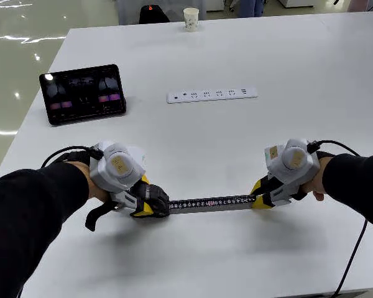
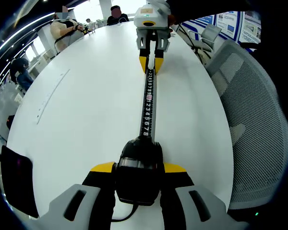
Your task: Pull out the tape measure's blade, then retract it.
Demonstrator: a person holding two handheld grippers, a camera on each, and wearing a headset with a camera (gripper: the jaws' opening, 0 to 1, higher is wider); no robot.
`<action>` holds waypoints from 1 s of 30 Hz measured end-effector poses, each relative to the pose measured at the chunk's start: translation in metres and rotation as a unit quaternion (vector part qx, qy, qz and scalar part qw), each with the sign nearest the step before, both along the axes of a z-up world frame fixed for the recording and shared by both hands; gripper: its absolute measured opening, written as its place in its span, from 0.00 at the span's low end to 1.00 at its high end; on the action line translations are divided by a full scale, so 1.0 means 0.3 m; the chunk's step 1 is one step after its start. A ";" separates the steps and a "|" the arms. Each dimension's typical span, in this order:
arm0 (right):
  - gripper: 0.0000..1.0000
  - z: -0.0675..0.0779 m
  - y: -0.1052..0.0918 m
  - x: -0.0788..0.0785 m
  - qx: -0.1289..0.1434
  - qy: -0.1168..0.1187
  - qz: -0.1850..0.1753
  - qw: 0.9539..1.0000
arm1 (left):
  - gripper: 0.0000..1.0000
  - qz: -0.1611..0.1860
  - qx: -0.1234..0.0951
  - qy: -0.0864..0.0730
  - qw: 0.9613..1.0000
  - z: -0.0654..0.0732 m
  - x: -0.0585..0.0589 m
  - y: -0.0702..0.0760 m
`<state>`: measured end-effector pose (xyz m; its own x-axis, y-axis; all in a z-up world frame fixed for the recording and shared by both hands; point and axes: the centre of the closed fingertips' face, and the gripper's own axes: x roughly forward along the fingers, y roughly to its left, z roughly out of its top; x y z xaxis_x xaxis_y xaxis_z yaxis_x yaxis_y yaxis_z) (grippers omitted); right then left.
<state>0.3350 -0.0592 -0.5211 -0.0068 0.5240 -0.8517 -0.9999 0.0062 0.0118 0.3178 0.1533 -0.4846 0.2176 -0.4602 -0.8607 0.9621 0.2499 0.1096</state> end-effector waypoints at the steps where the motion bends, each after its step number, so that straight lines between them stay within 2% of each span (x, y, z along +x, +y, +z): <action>1: 0.10 0.001 -0.001 -0.001 0.000 0.000 0.000 1.000 | 0.30 0.000 0.000 0.000 1.000 0.000 0.000 0.000; 30: 0.10 0.004 -0.064 0.001 -0.008 -0.002 -0.010 1.000 | 0.30 0.000 0.000 -0.001 1.000 0.000 -0.002 0.002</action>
<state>0.3352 -0.0785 -0.5201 0.0071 0.5104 -0.8599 -0.9996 0.0269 0.0077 0.3172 0.1538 -0.4848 0.2200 -0.4594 -0.8605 0.9618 0.2497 0.1126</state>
